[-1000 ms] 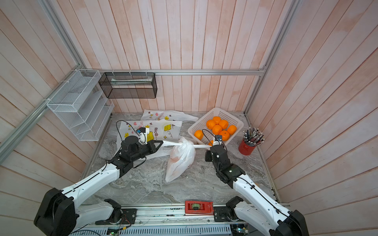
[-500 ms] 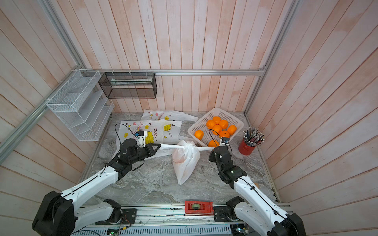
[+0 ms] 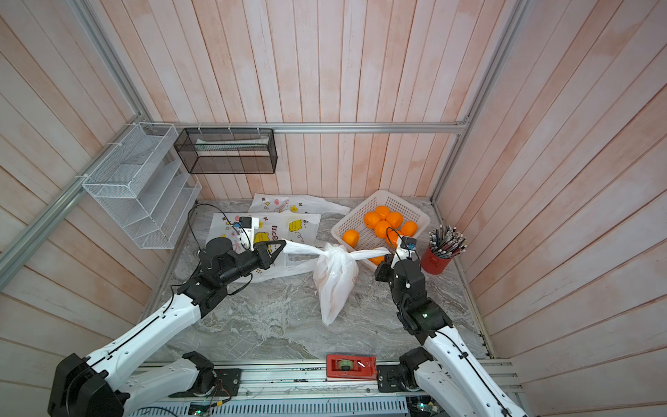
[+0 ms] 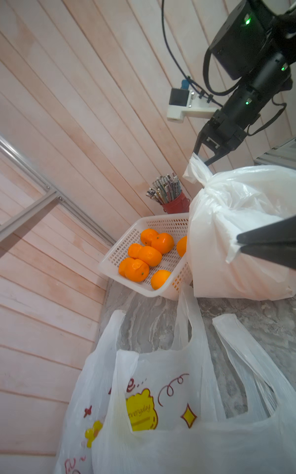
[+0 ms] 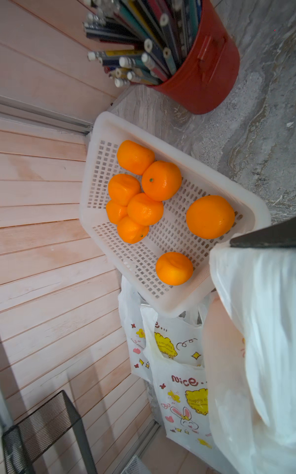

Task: Place the oranges into plastic bags & tie knots
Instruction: Tie the plastic bag at the center of the board.

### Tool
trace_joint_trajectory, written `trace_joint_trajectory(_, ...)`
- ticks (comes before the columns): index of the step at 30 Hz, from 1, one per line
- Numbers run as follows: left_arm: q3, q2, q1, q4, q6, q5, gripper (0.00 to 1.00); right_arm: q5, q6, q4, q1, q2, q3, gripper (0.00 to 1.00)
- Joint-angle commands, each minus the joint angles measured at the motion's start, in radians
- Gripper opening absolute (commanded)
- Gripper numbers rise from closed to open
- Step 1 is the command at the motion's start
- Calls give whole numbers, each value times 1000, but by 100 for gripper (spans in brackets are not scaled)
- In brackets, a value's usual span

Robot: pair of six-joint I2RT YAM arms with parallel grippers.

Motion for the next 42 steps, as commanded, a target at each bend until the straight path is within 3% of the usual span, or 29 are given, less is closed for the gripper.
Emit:
trace_joint_trajectory(1,70,-14,-59,-32,102,-12,0,82,-6,-79,-9,-38,63,0)
trace_joint_trajectory(8,81,3,-139,-30,114,0,0,170,30,-196,-8,-69,90,0)
trace_joint_trajectory(16,21,162,-233,47,37,40,0,274,133,-272,-34,-124,-24,0)
trace_joint_trajectory(29,-125,376,-317,223,-139,54,0,168,208,-300,-237,-216,-144,0)
trace_joint_trajectory(33,-104,432,-351,223,-127,56,0,159,187,-282,-300,-229,-129,0)
trace_joint_trajectory(37,-101,470,-360,241,-134,58,0,42,123,-230,-336,-216,-114,0)
trace_joint_trajectory(39,-106,461,-356,231,-125,35,8,18,85,-234,-336,-212,-91,18)
trace_joint_trajectory(41,-104,428,-339,196,-111,14,23,32,56,-264,-338,-217,-52,37)
trace_joint_trajectory(42,-104,399,-321,175,-103,8,31,42,38,-280,-338,-223,-26,51)
